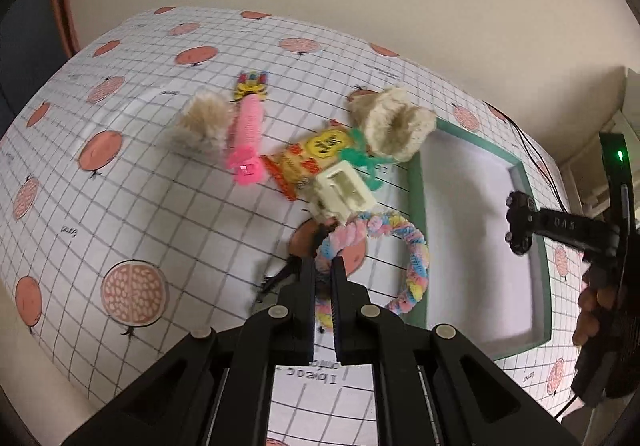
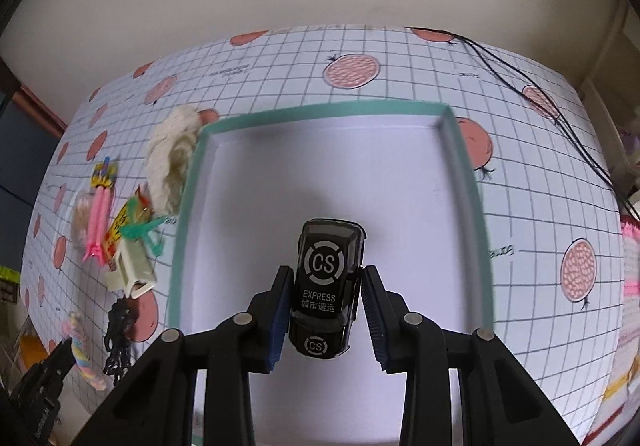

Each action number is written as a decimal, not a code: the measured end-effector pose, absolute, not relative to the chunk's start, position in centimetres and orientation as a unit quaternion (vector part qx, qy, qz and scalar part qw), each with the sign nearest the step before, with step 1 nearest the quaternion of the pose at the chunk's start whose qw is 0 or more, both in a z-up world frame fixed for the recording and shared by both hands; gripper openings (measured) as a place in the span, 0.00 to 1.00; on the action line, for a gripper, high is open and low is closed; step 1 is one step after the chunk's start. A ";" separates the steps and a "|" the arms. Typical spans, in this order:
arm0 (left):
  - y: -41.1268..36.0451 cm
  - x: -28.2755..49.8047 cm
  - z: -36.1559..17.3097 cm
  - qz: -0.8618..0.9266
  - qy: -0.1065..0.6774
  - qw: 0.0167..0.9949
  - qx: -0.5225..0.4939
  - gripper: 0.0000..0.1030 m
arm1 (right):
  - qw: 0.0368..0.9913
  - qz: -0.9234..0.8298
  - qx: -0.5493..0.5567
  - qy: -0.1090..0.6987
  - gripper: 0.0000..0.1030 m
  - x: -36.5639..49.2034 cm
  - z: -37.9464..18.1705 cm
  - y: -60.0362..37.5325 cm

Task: Organize objects
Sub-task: 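Lift and carry ring with left gripper while right carries car over tray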

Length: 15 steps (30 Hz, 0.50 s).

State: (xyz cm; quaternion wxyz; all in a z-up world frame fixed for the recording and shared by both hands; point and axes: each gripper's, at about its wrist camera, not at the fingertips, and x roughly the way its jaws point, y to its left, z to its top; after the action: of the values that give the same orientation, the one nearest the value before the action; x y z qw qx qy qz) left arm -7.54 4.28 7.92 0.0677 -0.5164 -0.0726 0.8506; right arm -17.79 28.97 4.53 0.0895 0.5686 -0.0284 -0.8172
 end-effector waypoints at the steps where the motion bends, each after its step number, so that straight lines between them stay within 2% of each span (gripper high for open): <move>1: 4.8 -7.5 7.9 0.851 -0.066 0.072 -0.516 0.06 | 0.090 -0.818 0.568 -0.028 0.36 -18.0 4.6 29.2; 7: 7.7 -7.7 7.9 0.853 -0.039 0.100 -0.511 0.06 | 0.076 -0.821 0.565 -0.034 0.36 -19.3 4.4 31.1; 15: 10.8 -8.1 8.6 0.855 -0.042 0.140 -0.498 0.06 | 0.075 -0.824 0.559 -0.055 0.36 -20.1 4.4 33.0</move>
State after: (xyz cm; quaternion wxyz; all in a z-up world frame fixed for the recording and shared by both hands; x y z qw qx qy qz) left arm -8.09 10.78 8.59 0.1399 -0.4979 -0.0421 0.8548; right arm -20.10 33.00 4.43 0.0754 0.5585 -0.0549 -0.8242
